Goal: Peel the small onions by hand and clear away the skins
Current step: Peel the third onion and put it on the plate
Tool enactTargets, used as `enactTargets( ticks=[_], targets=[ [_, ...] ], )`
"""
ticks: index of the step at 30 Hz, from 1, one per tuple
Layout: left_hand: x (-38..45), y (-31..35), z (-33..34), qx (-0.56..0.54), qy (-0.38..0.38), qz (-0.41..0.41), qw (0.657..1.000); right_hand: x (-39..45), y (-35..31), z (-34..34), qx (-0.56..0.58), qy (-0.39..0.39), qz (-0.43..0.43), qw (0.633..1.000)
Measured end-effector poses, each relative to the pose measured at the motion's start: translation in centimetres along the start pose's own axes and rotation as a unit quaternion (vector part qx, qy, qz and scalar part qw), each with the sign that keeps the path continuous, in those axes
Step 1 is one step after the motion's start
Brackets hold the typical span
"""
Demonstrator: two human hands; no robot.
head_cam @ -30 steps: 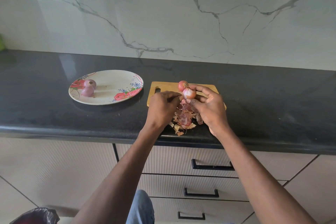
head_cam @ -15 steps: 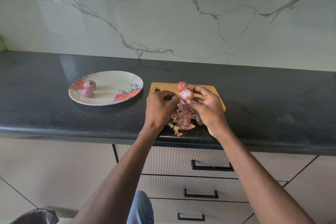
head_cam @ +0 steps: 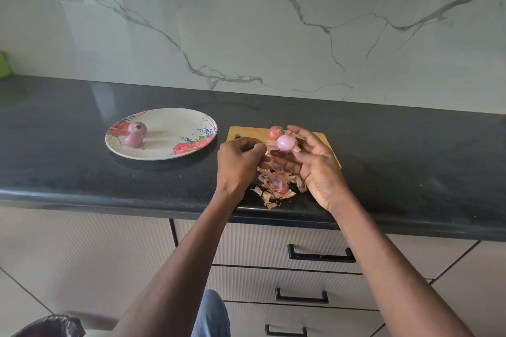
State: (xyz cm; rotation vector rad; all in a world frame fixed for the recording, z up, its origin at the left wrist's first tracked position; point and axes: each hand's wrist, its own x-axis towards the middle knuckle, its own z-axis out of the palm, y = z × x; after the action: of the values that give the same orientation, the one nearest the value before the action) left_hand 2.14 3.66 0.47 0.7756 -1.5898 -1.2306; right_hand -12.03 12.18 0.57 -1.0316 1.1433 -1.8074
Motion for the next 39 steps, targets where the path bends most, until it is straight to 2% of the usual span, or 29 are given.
enactTargets(
  ticks=[3, 8, 16, 24, 26, 31, 37, 39],
  targets=[
    [-0.4, 0.9, -0.1, -0.122, -0.04, -0.027, 0.991, 0.0, -0.4, 0.3, 0.043, 0.014, 0.018, 0.999],
    [-0.2, 0.7, -0.4, -0.176, -0.052, -0.058, 0.981, 0.0, -0.3, 0.5, 0.035, 0.041, 0.03, 0.998],
    [0.4, 0.1, -0.2, -0.168, -0.005, -0.113, 0.979, 0.1, 0.0, 0.3, 0.019, 0.029, 0.04, 0.999],
    [0.6, 0.1, -0.4, -0.215, 0.074, -0.136, 0.964, -0.2, -0.6, 0.5, 0.077, 0.045, 0.055, 0.994],
    [0.8, -0.3, -0.2, -0.188, 0.084, -0.137, 0.969, -0.2, -0.5, 0.4, 0.078, 0.043, 0.049, 0.995],
    [1.1, -1.2, 0.1, -0.016, 0.065, -0.105, 0.992, 0.1, 0.0, 0.1, 0.025, 0.056, 0.027, 0.998],
    [0.7, -1.2, 0.4, 0.08, 0.004, -0.037, 0.996, 0.5, 0.7, -0.4, -0.014, 0.072, 0.005, 0.997],
    [0.4, -0.8, 0.2, 0.062, -0.015, 0.009, 0.998, 0.6, 0.9, -0.5, -0.027, 0.07, -0.004, 0.997]
  ],
)
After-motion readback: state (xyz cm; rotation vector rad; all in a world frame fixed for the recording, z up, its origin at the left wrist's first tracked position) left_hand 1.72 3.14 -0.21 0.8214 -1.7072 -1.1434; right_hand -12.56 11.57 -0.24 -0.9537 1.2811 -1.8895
